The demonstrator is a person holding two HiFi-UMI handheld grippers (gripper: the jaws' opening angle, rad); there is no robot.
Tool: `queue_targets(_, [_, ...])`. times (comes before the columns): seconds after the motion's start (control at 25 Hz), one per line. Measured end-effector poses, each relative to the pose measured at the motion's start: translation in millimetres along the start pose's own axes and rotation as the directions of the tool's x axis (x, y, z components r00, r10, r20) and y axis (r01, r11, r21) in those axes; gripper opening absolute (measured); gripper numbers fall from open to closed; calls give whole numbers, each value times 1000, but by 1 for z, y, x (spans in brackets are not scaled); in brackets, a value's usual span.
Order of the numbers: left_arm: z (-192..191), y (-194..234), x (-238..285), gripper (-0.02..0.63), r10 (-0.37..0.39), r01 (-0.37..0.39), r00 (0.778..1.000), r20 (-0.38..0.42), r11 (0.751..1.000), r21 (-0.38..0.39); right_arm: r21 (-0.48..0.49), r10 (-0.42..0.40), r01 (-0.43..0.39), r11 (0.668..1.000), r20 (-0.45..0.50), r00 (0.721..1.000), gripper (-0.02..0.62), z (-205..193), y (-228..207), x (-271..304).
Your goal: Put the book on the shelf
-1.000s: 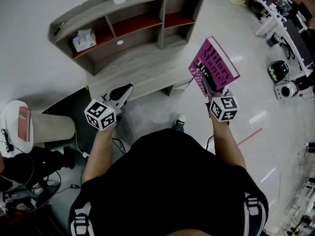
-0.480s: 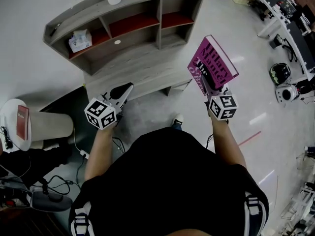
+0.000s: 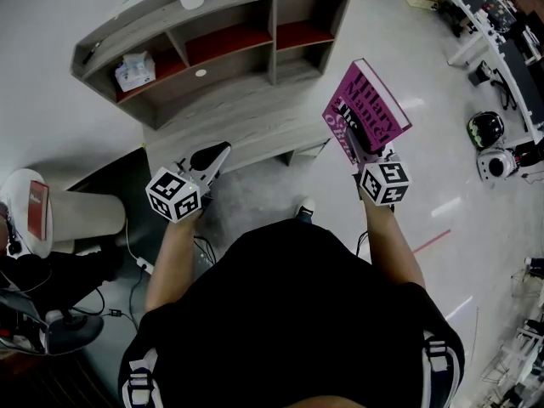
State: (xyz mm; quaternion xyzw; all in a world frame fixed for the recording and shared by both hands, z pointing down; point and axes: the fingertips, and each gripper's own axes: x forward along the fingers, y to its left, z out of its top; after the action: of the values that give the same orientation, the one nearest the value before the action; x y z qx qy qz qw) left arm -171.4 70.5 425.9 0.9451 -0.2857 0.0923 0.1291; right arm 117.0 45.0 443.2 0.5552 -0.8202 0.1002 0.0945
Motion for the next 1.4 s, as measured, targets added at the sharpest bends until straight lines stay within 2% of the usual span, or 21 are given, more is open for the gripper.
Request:
queue_targets(0.72, [-2, 5, 42, 31, -14, 14, 999, -43, 1000, -11, 10, 34, -34, 999, -19, 999, 150, -4, -33, 26])
queue_targets(1.4, [13, 29, 92, 31, -10, 9, 999, -48, 1000, -18, 19, 32, -31, 999, -24, 999, 152, 4, -80, 61])
